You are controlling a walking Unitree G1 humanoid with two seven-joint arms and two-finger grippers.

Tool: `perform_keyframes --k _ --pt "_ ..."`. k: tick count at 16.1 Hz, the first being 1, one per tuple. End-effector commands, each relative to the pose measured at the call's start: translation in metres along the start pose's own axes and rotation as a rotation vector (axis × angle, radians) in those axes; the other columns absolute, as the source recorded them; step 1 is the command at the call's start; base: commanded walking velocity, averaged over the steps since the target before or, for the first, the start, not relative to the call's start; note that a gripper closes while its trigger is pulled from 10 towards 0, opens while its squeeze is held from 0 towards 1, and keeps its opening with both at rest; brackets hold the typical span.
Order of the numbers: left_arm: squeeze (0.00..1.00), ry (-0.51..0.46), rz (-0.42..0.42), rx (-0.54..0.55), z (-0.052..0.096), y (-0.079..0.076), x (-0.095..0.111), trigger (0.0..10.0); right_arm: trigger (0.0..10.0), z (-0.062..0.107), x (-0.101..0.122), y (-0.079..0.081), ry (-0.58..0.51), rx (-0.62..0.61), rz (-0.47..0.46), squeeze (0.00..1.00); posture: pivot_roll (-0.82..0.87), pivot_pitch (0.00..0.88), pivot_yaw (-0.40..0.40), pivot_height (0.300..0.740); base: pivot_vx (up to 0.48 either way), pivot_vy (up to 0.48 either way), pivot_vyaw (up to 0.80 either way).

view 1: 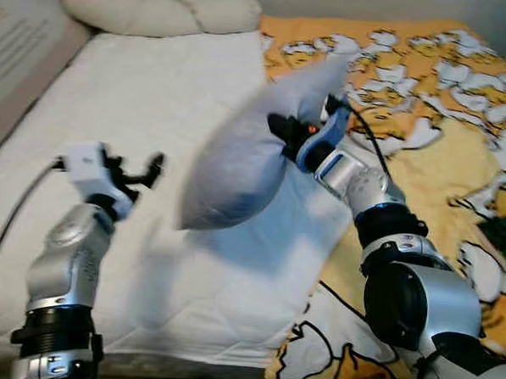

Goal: Clean up the room

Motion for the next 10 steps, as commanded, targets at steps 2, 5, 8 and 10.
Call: perform_keyframes --k 2,5,8,10 --pt "0.00 -0.010 -0.030 0.058 -0.001 0.022 0.003 10.0 0.0 0.008 0.019 0.052 -0.002 0.204 -0.025 0.00 0.03 0.000 0.054 0.740 0.000 0.000 0.00" --pt "0.00 -0.009 0.009 0.063 -0.002 0.032 0.009 10.0 0.0 0.045 -0.010 -0.023 0.105 0.010 0.072 0.00 0.01 0.000 0.076 0.740 0.000 0.000 0.00" --pt "0.00 0.016 0.035 -0.026 -0.004 0.026 0.005 10.0 0.0 0.086 -0.043 -0.107 0.183 -0.226 0.085 0.00 -0.01 0.000 0.096 0.740 0.000 0.000 0.00" --pt "1.00 0.046 0.008 -0.087 -0.007 0.015 -0.002 10.0 0.0 0.115 -0.061 -0.152 0.195 -0.382 0.032 0.00 -0.02 0.000 0.107 0.740 0.000 0.000 0.00"
Point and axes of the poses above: a point about 5 cm out from each wrist's last joint towards the gripper, its own z axis pointing back from the gripper into the wrist, its own x axis along the axis of the wrist's last joint, y = z × x, the point moved 5 cm from there along -z, pointing out of the wrist towards the gripper, and after that the axes turned 12 degrees about -z, right-handed, at the moved point
